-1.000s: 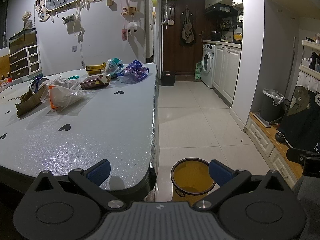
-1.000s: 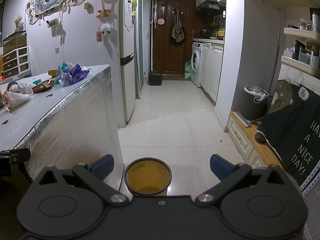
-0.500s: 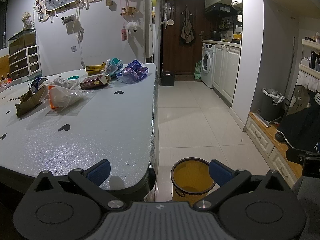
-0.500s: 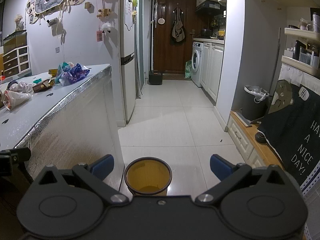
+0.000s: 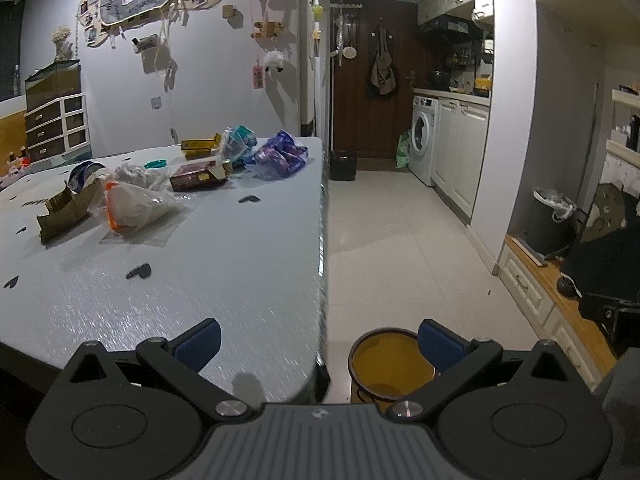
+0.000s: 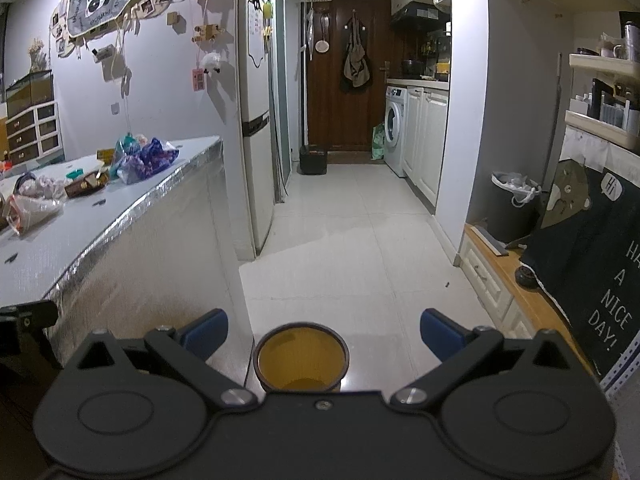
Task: Collect trash
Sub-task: 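Move both tools to the table and close them on the two plastic bags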
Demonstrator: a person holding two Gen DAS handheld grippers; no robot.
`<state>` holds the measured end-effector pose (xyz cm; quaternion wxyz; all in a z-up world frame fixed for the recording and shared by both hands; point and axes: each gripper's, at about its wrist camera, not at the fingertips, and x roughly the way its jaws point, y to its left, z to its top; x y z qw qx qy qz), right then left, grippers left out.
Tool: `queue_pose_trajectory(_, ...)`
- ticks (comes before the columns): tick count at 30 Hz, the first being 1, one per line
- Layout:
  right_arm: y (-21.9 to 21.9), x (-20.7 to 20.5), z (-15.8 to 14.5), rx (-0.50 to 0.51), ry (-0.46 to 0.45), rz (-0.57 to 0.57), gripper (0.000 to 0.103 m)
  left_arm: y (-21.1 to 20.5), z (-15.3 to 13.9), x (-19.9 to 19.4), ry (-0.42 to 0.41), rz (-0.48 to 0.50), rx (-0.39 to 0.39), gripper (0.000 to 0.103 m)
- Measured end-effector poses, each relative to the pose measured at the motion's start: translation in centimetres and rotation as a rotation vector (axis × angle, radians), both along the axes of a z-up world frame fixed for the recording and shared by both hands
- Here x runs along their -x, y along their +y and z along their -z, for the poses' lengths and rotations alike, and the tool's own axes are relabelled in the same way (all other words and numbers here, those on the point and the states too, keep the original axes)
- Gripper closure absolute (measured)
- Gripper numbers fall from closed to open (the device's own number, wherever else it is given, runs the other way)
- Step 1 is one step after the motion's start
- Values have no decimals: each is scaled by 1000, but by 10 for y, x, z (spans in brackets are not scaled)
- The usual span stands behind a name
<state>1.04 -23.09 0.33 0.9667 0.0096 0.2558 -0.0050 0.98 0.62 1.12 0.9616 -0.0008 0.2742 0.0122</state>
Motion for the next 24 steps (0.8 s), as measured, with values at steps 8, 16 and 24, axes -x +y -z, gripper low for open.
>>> queue_pose_trajectory(8, 11, -37, -16, -30, -69, -71, 0, 31, -19, -26, -26, -73, 13, 0)
queue_pose_trajectory(16, 34, -95, -40, -57, -140, -177, 0, 74, -29, -63, -3, -160, 75, 0)
queue_pose_trajectory(24, 71, -173, -64, -132, -238, -406, 0, 110, -23, -85, 20, -161, 138, 0)
